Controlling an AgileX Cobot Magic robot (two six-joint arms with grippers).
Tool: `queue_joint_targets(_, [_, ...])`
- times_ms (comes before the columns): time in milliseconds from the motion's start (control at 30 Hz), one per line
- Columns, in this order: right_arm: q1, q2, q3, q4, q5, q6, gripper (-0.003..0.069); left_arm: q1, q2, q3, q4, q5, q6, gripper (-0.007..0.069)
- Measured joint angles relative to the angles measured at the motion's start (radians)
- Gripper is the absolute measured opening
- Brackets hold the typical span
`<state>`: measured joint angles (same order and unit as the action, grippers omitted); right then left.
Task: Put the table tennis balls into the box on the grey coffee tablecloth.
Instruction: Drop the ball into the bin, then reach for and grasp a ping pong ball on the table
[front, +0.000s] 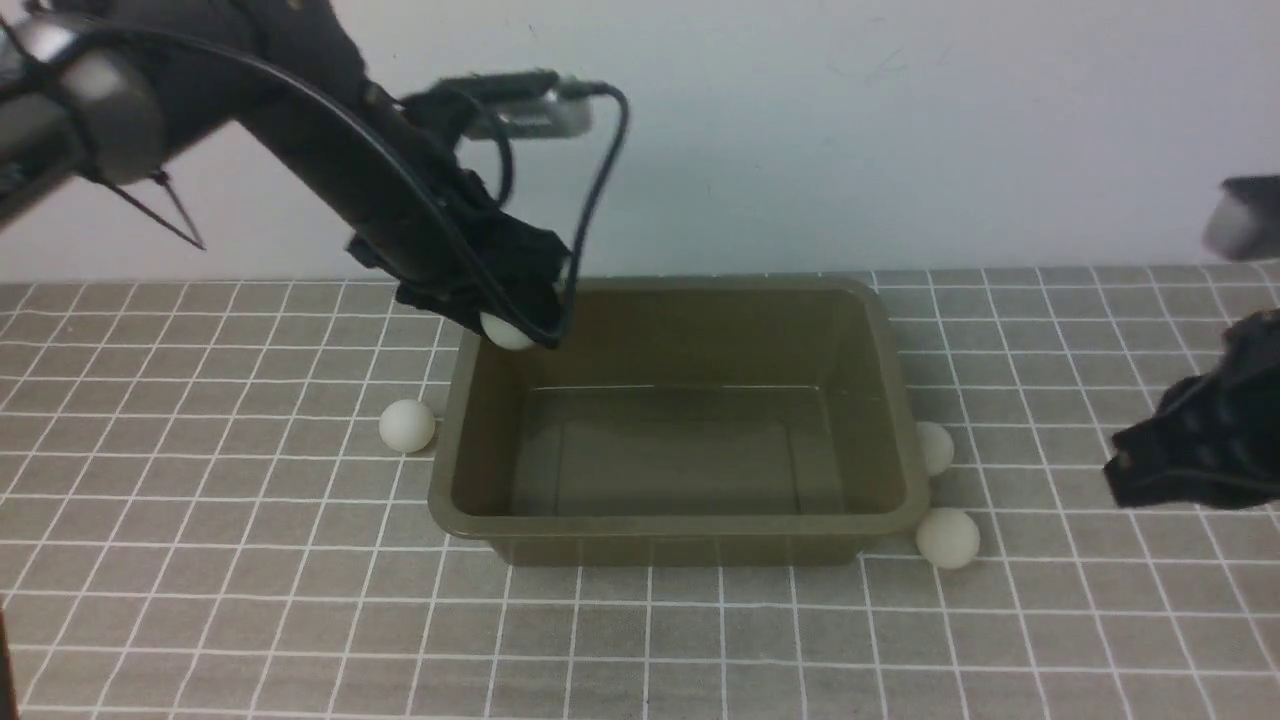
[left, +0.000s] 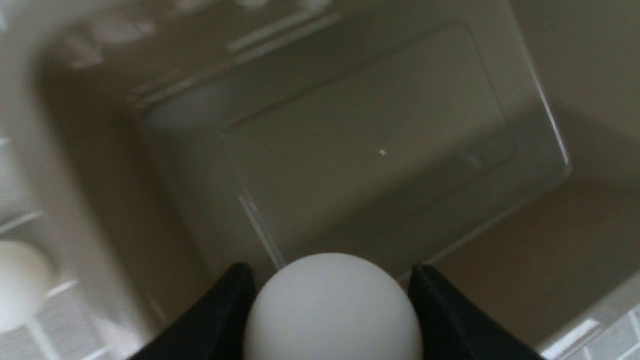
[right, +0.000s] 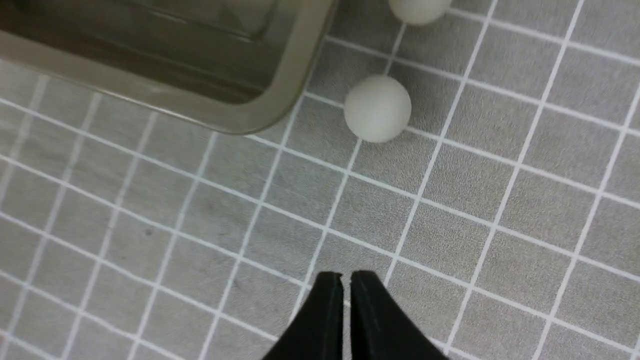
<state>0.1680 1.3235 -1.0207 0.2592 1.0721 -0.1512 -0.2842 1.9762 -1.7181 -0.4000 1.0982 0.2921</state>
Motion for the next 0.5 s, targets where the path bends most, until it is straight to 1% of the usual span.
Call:
queue_joint_targets(100, [0.030, 0.089, 0.000, -0.057, -0.064, 0.064, 0.0083, -0.043, 0.029, 0.001, 0.043, -0.011, -0.004, 0.0503])
queue_joint_targets(167, [0.040, 0.150, 0.000, -0.075, -0.105, 0.083, 0.0150, -0.054, 0.031, 0.001, 0.061, -0.020, -0.012, 0.0585])
queue_joint_targets(200, [0.042, 0.186, 0.000, -0.078, -0.124, 0.089, 0.0191, -0.054, 0.031, -0.004, 0.067, -0.022, -0.017, 0.0615])
queue_joint_targets(267, [0.045, 0.233, 0.000, -0.078, -0.161, 0.092, 0.0281, -0.051, 0.031, -0.032, 0.085, -0.022, -0.035, 0.0640])
queue_joint_targets(333, [0.044, 0.272, 0.000, -0.078, -0.187, 0.094, 0.0329, -0.046, 0.031, -0.058, 0.102, -0.011, -0.052, 0.0635])
queue_joint_targets(400, [0.044, 0.313, 0.000, -0.075, -0.224, 0.095, 0.0400, -0.039, 0.030, -0.094, 0.119, 0.011, -0.073, 0.0601])
queue_joint_targets(433, [0.044, 0.347, 0.000, -0.074, -0.265, 0.095, 0.0463, -0.029, 0.027, -0.129, 0.149, 0.036, -0.086, 0.0542])
queue_joint_targets(467, [0.044, 0.356, 0.000, -0.072, -0.276, 0.093, 0.0477, -0.024, 0.024, -0.144, 0.156, 0.054, -0.093, 0.0487])
queue_joint_targets(500, [0.044, 0.377, 0.000, -0.066, -0.303, 0.087, 0.0508, -0.015, 0.018, -0.161, 0.179, 0.075, -0.100, 0.0420])
